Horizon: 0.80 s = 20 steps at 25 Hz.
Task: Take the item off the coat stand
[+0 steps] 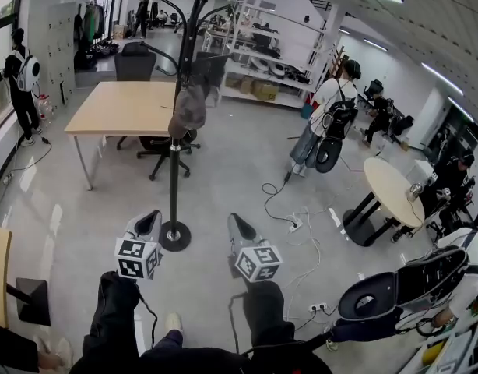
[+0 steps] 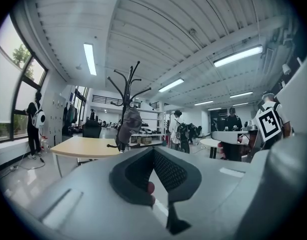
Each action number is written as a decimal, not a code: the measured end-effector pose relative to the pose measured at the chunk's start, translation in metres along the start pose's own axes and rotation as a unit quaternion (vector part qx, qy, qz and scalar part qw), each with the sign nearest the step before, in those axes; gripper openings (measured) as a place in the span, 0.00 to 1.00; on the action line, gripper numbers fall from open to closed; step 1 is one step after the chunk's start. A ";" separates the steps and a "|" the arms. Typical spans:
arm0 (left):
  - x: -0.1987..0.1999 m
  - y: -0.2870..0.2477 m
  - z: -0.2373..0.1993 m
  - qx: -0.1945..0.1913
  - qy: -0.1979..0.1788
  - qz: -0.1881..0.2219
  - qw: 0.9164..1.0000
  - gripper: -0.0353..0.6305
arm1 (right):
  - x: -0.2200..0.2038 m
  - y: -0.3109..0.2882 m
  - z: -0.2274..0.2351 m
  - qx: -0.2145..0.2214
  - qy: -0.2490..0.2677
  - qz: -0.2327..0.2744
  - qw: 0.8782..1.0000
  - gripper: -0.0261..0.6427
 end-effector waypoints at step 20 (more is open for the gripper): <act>0.029 -0.089 -0.099 -0.015 0.000 0.006 1.000 0.06 | 0.022 -0.135 0.007 -0.003 0.015 -0.002 1.000 0.04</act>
Point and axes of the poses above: the fingertips, and each gripper's own axes: y backward along the fingers, z to its right, x out of its top, the point moved 10 cm from there along y, backward along the fingers, and after that the axes turned 9 degrees about -z, right-handed, at the moved point
